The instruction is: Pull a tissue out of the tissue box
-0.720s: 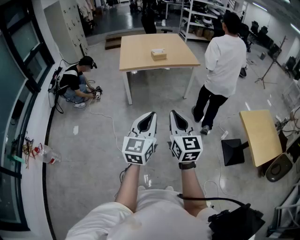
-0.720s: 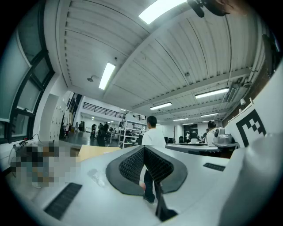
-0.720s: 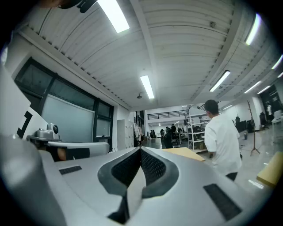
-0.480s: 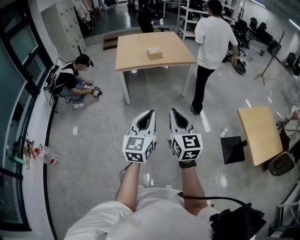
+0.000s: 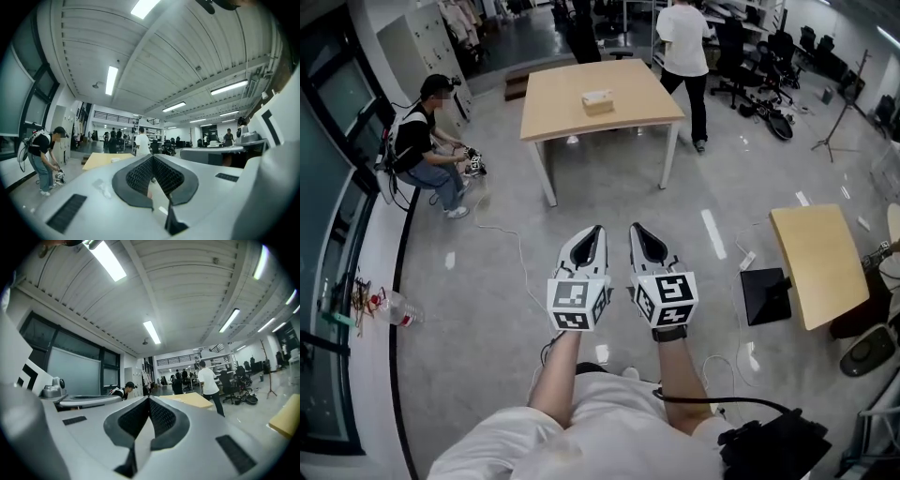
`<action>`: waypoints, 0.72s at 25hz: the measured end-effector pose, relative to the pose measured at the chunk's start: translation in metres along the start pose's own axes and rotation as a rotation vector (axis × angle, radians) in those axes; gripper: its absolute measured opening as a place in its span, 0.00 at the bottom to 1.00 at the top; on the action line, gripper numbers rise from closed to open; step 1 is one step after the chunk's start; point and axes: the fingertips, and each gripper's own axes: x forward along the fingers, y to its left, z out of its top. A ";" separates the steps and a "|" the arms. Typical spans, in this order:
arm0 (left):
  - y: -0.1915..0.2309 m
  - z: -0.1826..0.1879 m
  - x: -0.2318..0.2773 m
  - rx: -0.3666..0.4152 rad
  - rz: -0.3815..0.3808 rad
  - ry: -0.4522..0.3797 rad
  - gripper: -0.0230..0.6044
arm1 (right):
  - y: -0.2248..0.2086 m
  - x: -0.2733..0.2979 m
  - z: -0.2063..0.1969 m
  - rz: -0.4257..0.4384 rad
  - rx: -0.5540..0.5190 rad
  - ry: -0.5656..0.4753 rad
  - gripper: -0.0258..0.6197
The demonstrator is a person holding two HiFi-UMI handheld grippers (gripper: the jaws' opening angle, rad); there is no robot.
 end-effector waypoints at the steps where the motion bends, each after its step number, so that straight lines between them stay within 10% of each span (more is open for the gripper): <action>1: -0.007 -0.003 0.000 -0.009 -0.001 0.005 0.04 | -0.006 -0.003 -0.001 0.004 0.017 -0.003 0.04; 18: 0.001 -0.021 0.096 -0.079 -0.005 0.029 0.04 | -0.089 0.047 -0.025 -0.082 0.017 0.069 0.04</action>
